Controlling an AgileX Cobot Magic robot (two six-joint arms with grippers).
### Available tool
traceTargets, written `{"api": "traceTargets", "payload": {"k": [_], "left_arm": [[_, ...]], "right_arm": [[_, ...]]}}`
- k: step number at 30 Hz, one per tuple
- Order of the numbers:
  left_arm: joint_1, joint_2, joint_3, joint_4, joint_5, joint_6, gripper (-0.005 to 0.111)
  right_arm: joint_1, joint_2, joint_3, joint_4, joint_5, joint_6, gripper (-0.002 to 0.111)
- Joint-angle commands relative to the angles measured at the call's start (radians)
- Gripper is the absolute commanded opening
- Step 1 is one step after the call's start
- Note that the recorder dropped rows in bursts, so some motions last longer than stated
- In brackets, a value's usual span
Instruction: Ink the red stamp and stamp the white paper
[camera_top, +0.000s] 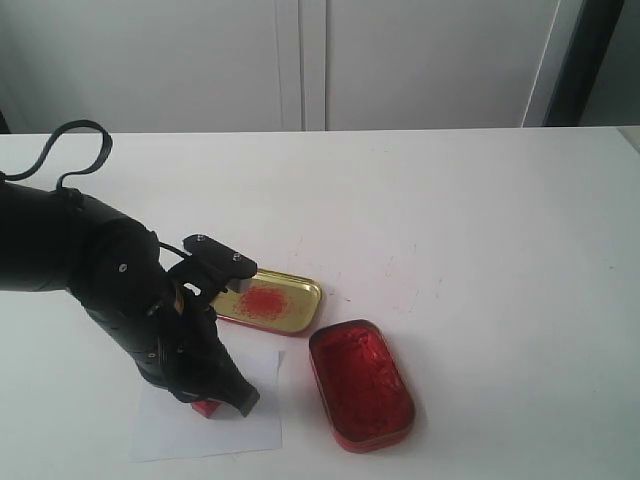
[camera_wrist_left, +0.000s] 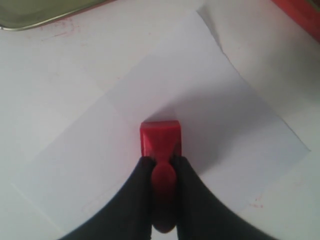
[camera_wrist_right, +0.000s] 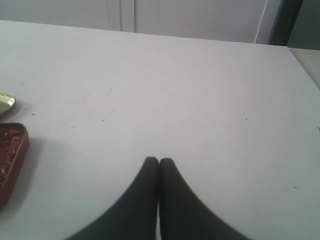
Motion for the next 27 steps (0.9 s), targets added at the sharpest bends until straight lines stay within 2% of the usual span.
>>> {"api": "traceTargets", "payload": {"k": [1, 17, 27], "left_arm": [[0.001, 0.09, 0.037, -0.003, 0.001, -0.006, 0.0], [0.001, 0.088, 0.037, -0.056, 0.003, -0.008, 0.0], [0.001, -0.022, 0.037, -0.056, 0.01, -0.008, 0.0]], "right_arm": [[-0.005, -0.005, 0.004, -0.003, -0.017, 0.004, 0.0], [-0.005, -0.005, 0.004, -0.003, -0.017, 0.004, 0.0], [-0.005, -0.005, 0.004, -0.003, -0.017, 0.004, 0.0]]}}
